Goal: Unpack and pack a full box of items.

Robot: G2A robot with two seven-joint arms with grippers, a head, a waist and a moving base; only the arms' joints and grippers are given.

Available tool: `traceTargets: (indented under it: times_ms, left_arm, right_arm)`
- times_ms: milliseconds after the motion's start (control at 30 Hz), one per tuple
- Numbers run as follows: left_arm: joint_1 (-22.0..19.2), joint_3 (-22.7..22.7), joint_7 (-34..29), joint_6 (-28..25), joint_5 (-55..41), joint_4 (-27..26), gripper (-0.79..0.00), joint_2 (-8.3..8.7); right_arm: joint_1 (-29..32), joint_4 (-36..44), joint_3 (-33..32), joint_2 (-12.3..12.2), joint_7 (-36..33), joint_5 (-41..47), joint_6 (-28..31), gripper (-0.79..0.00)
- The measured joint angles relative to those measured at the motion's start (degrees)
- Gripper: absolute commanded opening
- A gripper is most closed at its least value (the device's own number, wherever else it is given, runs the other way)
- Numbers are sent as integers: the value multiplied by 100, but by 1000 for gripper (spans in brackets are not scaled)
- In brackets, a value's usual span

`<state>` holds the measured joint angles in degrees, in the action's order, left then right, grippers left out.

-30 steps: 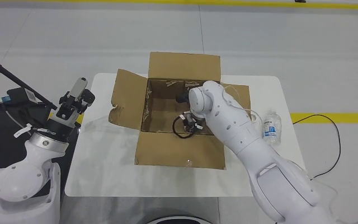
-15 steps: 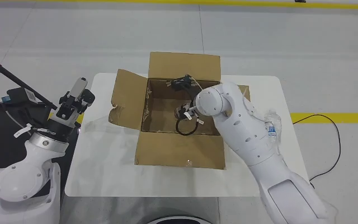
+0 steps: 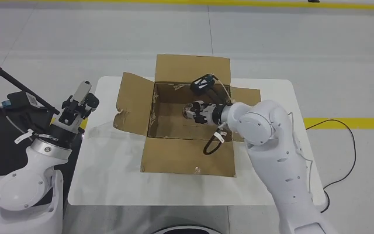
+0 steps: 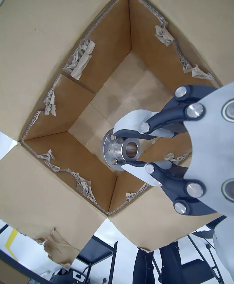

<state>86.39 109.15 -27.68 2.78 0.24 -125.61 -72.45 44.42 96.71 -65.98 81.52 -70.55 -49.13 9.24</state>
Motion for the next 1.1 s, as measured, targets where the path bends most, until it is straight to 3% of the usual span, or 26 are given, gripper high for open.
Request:
traceTargets:
  times_ms: [533,1100]
  left_arm:
    - [0,0,0,0,0,0,0,0]
    - [0,0,0,0,0,0,0,0]
  right_arm:
    - [126,173,-77,-33,-3,-24,89,-785]
    - [421,424,-157,-164,633,30,437,-785]
